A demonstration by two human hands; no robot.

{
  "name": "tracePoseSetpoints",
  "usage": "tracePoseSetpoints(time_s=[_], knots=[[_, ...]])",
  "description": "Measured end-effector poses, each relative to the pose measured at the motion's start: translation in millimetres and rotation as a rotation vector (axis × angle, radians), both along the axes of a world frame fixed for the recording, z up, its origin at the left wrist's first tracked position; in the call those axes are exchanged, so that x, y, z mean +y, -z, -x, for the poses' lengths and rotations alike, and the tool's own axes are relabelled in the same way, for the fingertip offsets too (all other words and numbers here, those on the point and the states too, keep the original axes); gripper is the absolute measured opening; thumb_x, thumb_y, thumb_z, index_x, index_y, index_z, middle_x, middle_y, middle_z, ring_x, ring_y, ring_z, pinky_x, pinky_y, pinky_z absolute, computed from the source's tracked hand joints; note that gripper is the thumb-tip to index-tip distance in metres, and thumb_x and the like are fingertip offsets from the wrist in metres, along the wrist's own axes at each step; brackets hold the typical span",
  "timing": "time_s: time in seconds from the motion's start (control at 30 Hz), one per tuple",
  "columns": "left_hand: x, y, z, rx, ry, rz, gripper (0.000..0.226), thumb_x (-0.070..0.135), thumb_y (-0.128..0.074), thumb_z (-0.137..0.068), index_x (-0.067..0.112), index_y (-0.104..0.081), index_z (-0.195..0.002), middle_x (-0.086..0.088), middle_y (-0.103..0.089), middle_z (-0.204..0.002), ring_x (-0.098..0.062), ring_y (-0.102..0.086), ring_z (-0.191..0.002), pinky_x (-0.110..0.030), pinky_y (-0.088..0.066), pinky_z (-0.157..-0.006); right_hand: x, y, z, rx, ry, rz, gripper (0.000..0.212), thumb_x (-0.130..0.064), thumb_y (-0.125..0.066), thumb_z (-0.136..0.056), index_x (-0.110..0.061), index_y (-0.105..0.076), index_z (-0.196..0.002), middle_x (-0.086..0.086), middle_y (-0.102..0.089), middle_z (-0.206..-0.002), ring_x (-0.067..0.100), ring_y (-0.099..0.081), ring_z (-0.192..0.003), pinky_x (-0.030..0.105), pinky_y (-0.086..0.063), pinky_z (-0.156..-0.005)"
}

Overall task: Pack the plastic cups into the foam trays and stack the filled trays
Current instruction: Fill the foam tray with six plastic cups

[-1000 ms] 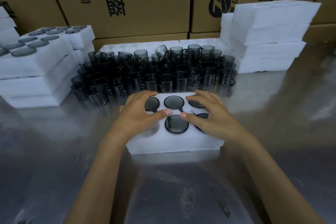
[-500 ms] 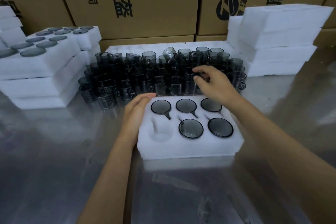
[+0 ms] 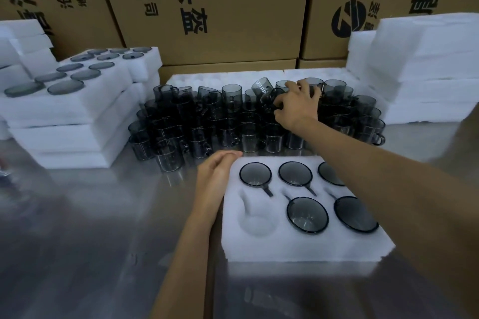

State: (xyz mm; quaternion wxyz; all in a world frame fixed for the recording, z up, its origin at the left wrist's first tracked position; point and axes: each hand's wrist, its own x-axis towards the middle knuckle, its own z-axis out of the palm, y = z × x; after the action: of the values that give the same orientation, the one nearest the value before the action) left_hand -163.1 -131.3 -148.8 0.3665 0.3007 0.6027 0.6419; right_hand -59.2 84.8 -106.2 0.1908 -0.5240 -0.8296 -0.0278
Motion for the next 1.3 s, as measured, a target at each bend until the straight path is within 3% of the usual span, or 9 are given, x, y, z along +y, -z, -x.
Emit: tracePoseSetpoints(time_s=[0.23, 0.33, 0.63, 0.73, 0.83, 1.0, 1.13, 1.2, 1.3], knots=[[-1, -6, 2, -0.014, -0.084, -0.058, 0.015, 0.019, -0.063, -0.09, 0.018, -0.078, -0.089, -0.005, -0.075, -0.097, -0.024, -0.07, -0.093, -0.04, -0.054, -0.084, -15, -9, -5, 0.217, -0.199, -0.161, 0.019, -0.025, -0.06, -0.096, -0.02, -0.071, -0.111, 0.003, -0.051, -0.142, 0.025, -0.032, -0.14, 0.044, -0.016, -0.115], [-5, -13, 7, 0.157, -0.157, -0.161, 0.018, 0.012, -0.062, -0.093, 0.023, -0.075, -0.1, 0.007, -0.074, -0.099, -0.004, -0.067, -0.095, -0.023, -0.051, -0.082, -44, -23, -16, 0.266, -0.36, -0.149, 0.019, -0.018, -0.057, -0.098, -0.013, -0.067, -0.113, 0.009, -0.05, -0.145, 0.032, -0.037, -0.137, 0.039, -0.024, -0.112], [-27, -41, -26, 0.598, 0.042, -0.331, 0.069, 0.002, -0.065, -0.092, 0.043, -0.044, -0.143, 0.023, -0.052, -0.138, 0.004, -0.058, -0.115, -0.014, -0.049, -0.089, -165, -25, -81, 0.025, -0.609, -0.269, 0.03, 0.012, -0.06, -0.082, -0.005, -0.064, -0.106, 0.022, -0.042, -0.152, 0.037, -0.047, -0.133, 0.043, -0.048, -0.098], [-31, -44, -40, 0.666, 0.156, -0.318, 0.073, -0.002, -0.065, -0.09, 0.045, -0.046, -0.142, 0.026, -0.053, -0.135, -0.001, -0.059, -0.114, -0.014, -0.05, -0.087, -178, -19, -100, 0.098, -0.587, -0.316, 0.03, 0.012, -0.065, -0.082, -0.007, -0.068, -0.105, 0.018, -0.043, -0.152, 0.032, -0.047, -0.133, 0.039, -0.054, -0.088], [-31, -46, -50, 0.727, 0.159, -0.314, 0.068, -0.002, -0.067, -0.087, 0.037, -0.049, -0.139, 0.021, -0.059, -0.129, -0.001, -0.058, -0.117, -0.021, -0.051, -0.095, -181, -8, -112, 0.277, -0.613, -0.333, 0.034, 0.005, -0.068, -0.086, -0.012, -0.068, -0.116, 0.008, -0.048, -0.151, 0.023, -0.05, -0.134, 0.037, -0.054, -0.096], [-33, -50, -54, 0.844, 0.128, -0.343, 0.065, -0.006, -0.072, -0.079, 0.028, -0.057, -0.133, 0.016, -0.06, -0.128, -0.007, -0.054, -0.123, -0.027, -0.044, -0.104, -189, 7, -115, 0.664, -0.516, -0.022, 0.079, -0.012, -0.07, -0.09, -0.047, -0.032, -0.15, -0.027, -0.047, -0.145, -0.002, -0.048, -0.132, 0.021, -0.044, -0.106], [-36, -55, -50, 0.776, 0.274, -0.318, 0.068, -0.002, -0.074, -0.082, 0.036, -0.056, -0.135, 0.018, -0.06, -0.128, -0.011, -0.057, -0.12, -0.037, -0.048, -0.102, -193, 13, -119, 0.647, -0.5, -0.016, 0.074, -0.015, -0.069, -0.092, -0.04, -0.034, -0.152, -0.044, -0.044, -0.126, -0.004, -0.046, -0.122, 0.014, -0.038, -0.101], [-37, -57, -50, 0.67, 0.373, -0.315, 0.069, -0.002, -0.071, -0.086, 0.037, -0.053, -0.139, 0.015, -0.059, -0.132, -0.014, -0.057, -0.121, -0.039, -0.049, -0.103, -195, 15, -122, 0.687, -0.487, 0.006, 0.073, -0.016, -0.071, -0.091, -0.035, -0.037, -0.152, -0.041, -0.046, -0.12, -0.001, -0.047, -0.117, 0.017, -0.039, -0.099], [-37, -57, -53, 0.513, 0.464, -0.355, 0.062, -0.007, -0.062, -0.092, 0.027, -0.05, -0.142, 0.008, -0.059, -0.138, -0.011, -0.055, -0.128, -0.033, -0.047, -0.106, -196, 16, -124, 0.784, -0.455, 0.026, 0.071, -0.019, -0.075, -0.089, -0.027, -0.041, -0.151, -0.028, -0.049, -0.117, -0.003, -0.049, -0.109, 0.003, -0.035, -0.089]])
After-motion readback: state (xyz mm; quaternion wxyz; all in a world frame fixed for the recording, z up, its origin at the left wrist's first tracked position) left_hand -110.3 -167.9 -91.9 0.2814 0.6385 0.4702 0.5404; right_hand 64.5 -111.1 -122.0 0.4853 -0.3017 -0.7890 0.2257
